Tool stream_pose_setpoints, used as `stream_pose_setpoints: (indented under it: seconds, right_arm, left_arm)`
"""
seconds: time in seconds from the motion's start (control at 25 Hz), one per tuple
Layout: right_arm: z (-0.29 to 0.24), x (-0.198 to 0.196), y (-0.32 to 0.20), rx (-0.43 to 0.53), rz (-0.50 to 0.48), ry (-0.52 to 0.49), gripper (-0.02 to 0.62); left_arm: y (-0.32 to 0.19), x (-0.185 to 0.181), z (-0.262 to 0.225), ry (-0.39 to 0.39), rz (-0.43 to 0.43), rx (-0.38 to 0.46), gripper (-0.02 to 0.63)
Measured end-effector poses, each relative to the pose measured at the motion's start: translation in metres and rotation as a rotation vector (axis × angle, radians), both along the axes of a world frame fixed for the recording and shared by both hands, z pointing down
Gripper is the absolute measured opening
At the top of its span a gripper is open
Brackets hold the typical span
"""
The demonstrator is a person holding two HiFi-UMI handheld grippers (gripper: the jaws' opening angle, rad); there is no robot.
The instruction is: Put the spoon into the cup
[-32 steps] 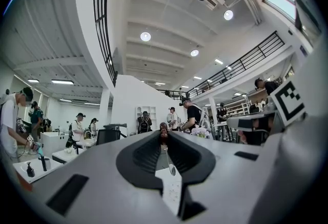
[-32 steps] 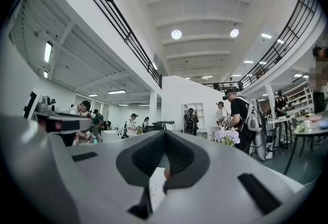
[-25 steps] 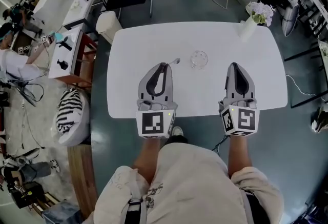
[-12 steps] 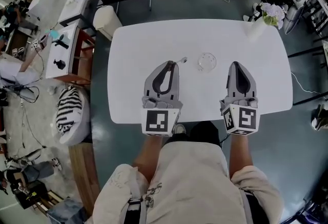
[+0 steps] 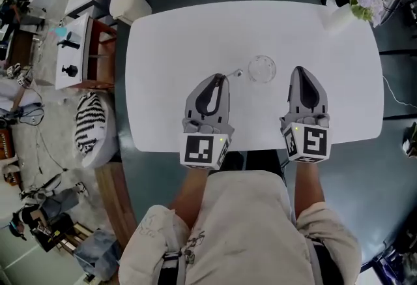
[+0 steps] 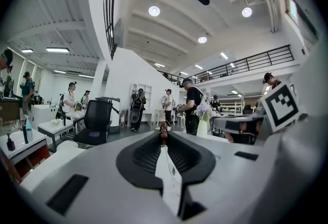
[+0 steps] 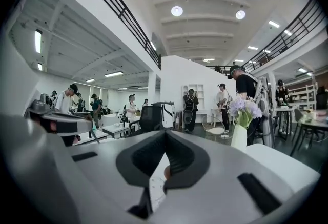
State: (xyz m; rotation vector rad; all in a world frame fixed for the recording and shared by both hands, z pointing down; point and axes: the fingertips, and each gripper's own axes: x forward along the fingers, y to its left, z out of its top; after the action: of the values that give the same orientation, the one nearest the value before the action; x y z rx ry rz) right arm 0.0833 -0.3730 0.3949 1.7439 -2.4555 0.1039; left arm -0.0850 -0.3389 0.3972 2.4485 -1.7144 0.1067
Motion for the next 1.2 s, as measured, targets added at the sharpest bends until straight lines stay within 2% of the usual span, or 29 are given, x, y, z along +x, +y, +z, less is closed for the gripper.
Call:
stream_pose_setpoints:
  seconds: [0.24, 0.64, 1.2]
  right_arm:
    - [0.043, -0.001, -0.021, -0.079, -0.013, -0.003, -0.012]
    - [0.084, 0.018, -0.047, -0.148, -0.011, -0.018, -0.012]
    - [0.122, 0.024, -0.065, -0.209, -0.026, -0.03, -0.012]
  left_arm:
    - [-0.024, 0.011, 0.042, 0.013, 0.01, -0.083, 0.035]
    - [-0.048, 0.041, 0.11, 0.03, 0.023, -0.207, 0.035]
    - [-0.062, 0.054, 0.163, 0.059, 0.009, -0.308, 0.035]
